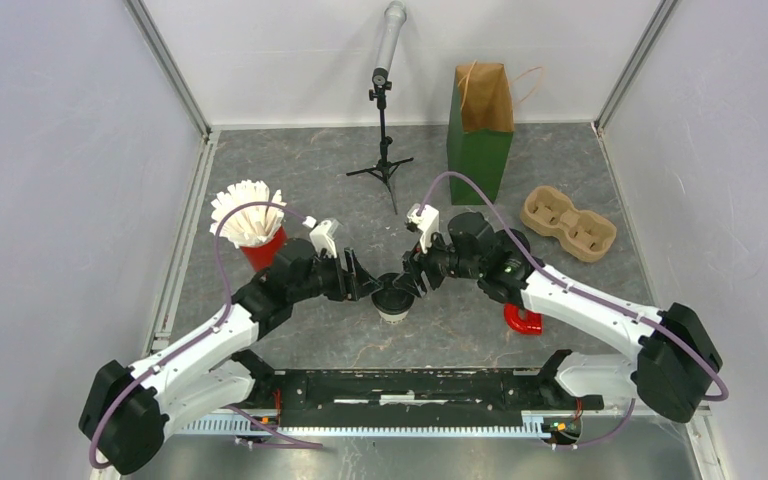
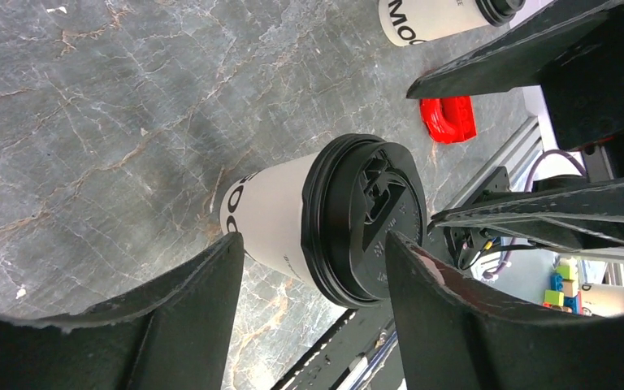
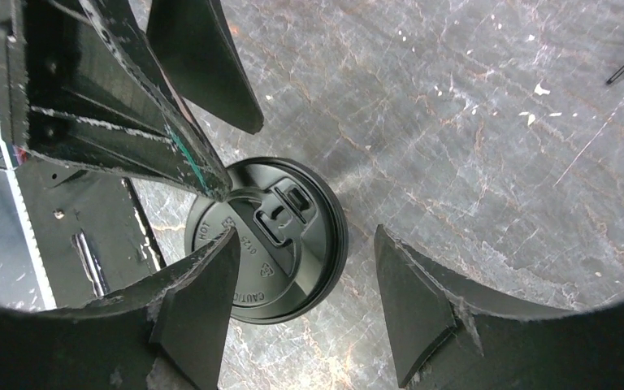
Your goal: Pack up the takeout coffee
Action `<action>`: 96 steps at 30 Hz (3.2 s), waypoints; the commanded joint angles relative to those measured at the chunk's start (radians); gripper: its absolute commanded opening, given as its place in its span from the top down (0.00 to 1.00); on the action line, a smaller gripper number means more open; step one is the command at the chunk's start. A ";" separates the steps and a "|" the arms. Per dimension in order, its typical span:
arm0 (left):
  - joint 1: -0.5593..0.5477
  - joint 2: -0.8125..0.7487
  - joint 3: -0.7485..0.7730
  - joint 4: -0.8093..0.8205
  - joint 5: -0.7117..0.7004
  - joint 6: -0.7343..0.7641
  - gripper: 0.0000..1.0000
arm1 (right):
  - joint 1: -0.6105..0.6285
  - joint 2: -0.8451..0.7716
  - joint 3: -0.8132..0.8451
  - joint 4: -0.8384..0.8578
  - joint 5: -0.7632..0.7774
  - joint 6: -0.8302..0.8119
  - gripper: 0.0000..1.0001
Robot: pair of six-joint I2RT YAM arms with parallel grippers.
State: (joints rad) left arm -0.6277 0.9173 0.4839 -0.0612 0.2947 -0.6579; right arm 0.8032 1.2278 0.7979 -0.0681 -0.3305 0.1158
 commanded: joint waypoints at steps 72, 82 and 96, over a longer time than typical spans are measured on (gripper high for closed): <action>0.006 -0.159 -0.201 0.209 0.065 -0.210 0.40 | -0.035 0.093 -0.378 0.451 -0.104 0.238 0.41; 0.006 -0.117 -0.253 0.294 0.058 -0.249 0.45 | -0.034 0.095 -0.374 0.454 -0.111 0.236 0.41; 0.006 -0.067 -0.274 0.067 -0.123 -0.238 0.59 | -0.034 0.105 -0.481 0.517 -0.092 0.239 0.41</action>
State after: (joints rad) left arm -0.6308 0.8036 0.2459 0.1638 0.3202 -0.9043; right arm 0.7685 1.3041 0.4038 0.6170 -0.4538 0.4004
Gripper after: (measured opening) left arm 0.432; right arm 0.596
